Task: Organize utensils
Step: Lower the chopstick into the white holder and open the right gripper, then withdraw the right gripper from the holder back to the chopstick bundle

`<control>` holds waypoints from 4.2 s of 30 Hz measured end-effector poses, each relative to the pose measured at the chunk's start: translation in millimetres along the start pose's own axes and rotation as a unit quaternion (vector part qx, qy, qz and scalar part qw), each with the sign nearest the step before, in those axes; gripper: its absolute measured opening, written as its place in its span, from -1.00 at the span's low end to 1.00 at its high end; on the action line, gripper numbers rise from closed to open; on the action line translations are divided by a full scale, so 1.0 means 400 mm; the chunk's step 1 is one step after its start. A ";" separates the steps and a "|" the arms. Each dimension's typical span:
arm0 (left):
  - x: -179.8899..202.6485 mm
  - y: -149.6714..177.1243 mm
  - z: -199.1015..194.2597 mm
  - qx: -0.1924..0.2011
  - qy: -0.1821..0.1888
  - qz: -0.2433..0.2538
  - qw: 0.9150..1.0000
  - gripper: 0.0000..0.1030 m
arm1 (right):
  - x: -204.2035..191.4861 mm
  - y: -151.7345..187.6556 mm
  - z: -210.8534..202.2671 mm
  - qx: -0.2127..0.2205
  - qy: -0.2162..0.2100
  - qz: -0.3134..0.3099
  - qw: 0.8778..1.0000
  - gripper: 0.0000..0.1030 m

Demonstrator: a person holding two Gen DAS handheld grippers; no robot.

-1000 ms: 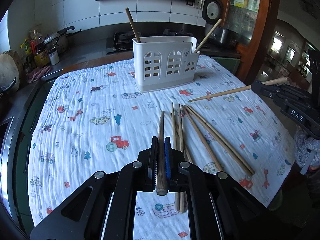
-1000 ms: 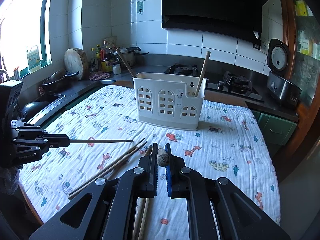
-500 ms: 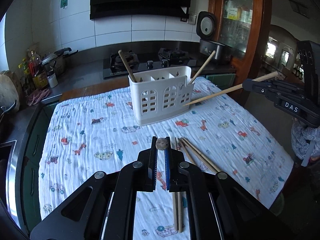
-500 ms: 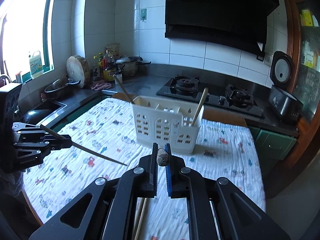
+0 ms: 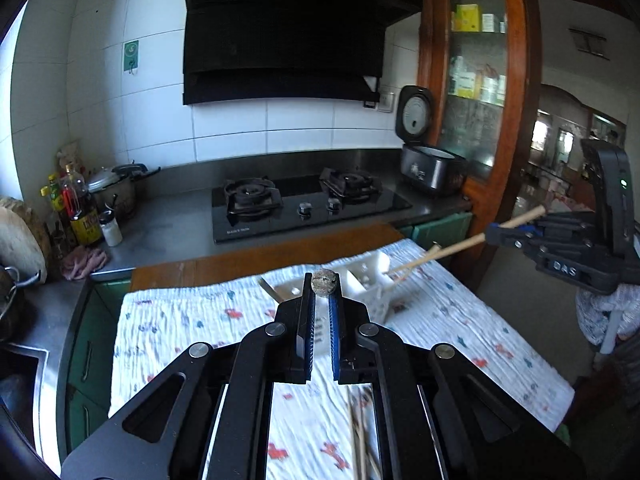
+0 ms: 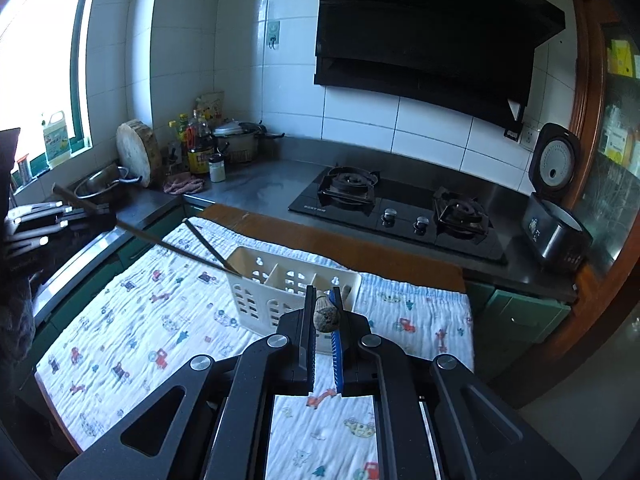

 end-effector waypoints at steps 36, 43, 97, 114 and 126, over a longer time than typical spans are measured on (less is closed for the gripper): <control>-0.092 0.043 0.382 -0.189 -0.031 -0.024 0.981 -0.89 | 0.029 -0.016 0.312 -0.177 -0.018 -0.013 0.984 -0.86; -0.093 0.044 0.404 -0.202 -0.038 -0.020 0.979 -0.88 | 0.022 -0.013 0.332 -0.187 -0.012 -0.020 0.982 -0.86; -0.143 0.462 0.044 -0.092 -0.067 -0.082 0.990 0.55 | -0.044 0.386 -0.002 0.010 0.030 0.060 0.998 0.73; -0.222 0.634 0.132 -0.129 -0.098 -0.112 0.980 0.57 | -0.012 0.569 0.123 -0.029 0.060 0.114 0.991 0.75; -0.169 0.634 0.112 -0.125 -0.082 -0.096 0.984 0.53 | -0.100 0.627 0.138 -0.073 0.024 0.107 0.991 0.54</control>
Point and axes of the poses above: each gripper's, at about its wrist camera, not at the fingertips, and z roughly the way its jaws point, x to its right, y to its underside, the point moved 8 cm from there along z, roughly the way its jaws point, and after that the axes turned 4 degrees about -z, right-handed, at the moved point
